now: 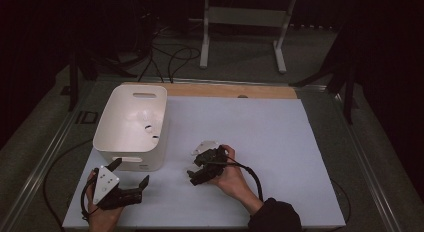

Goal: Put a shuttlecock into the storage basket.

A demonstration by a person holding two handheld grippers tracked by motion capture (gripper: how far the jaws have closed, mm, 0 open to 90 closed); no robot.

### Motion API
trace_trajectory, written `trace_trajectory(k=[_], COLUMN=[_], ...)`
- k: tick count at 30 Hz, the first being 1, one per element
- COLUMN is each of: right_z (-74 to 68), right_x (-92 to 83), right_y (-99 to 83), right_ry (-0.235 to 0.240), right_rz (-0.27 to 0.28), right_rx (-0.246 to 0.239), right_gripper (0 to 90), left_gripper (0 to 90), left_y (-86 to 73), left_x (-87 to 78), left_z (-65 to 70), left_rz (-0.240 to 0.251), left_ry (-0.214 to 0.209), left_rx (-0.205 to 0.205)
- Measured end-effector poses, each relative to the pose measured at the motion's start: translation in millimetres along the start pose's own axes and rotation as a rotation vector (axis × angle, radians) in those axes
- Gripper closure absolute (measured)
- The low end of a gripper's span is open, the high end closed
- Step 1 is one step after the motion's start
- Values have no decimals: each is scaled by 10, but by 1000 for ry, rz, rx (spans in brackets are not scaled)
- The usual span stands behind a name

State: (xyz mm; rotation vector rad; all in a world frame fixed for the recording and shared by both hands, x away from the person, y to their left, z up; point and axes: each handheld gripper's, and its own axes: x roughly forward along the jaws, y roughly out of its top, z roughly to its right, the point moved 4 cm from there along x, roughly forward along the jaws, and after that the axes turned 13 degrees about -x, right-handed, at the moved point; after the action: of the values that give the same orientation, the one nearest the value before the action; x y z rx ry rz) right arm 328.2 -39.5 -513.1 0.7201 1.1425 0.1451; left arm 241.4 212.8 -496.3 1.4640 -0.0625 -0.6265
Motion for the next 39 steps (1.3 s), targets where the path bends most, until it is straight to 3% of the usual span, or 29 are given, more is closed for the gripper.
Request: trace_trajectory(k=[5, 9, 15, 22, 26, 32, 39], right_z=[113, 276, 402, 434, 432, 420, 395], right_x=[-70, -146, -196, -224, -227, -210, -206], right_y=[-15, -59, -138, -210, -209, -206, -189], right_ry=[-14, -48, -41, 21, 49, 83, 101], right_rz=[7, 16, 26, 40, 52, 61, 62], right_rx=[33, 65, 100, 131, 137, 161, 148], right_gripper=[119, 198, 343, 630, 735, 774, 869], left_gripper=[2, 2, 2, 2, 2, 2, 2], left_y=[0, -1, -2, -3, -2, -3, -2], left_x=[1, 2, 4, 9, 9, 9, 8], left_z=[1, 0, 3, 10, 9, 9, 8], left_rz=[-1, -3, -4, -5, -4, -5, -5], left_ry=[0, 1, 0, -2, -2, -2, -2], left_rx=[1, 2, 3, 5, 3, 4, 4])
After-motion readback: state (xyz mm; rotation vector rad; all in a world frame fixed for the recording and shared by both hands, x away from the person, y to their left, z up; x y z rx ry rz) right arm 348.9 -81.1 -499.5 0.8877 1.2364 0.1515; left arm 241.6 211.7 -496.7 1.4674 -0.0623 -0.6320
